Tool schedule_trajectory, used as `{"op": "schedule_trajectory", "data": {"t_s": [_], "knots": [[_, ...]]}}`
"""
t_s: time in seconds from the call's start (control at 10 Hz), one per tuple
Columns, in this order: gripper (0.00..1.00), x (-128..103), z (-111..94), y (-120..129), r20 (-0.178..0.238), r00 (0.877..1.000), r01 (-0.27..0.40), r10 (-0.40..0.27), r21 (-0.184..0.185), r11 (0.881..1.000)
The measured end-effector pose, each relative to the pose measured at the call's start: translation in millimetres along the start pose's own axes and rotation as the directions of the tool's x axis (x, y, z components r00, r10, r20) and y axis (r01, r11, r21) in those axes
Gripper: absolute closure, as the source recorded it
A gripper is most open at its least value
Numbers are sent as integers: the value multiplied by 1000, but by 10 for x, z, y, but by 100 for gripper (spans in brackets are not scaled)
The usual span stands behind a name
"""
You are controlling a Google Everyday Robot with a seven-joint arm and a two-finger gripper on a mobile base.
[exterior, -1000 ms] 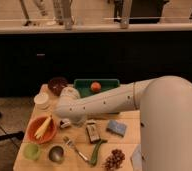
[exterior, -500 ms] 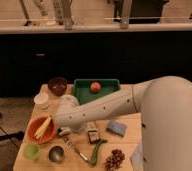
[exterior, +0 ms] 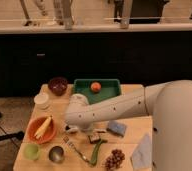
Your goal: Wipe table surface with brush
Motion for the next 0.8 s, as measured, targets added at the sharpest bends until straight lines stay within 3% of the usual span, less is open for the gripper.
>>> {"op": "schedule_trajectory", "data": {"t_s": [0.5,0.7,0.8], "knots": [[100,-3,-25,-340,3,996,-92,92,18,996],[100,-102,-40,-453,109,987,-113,115,-23,993],[100,-133,-36,-465,129,985,-115,118,-36,993]]}}
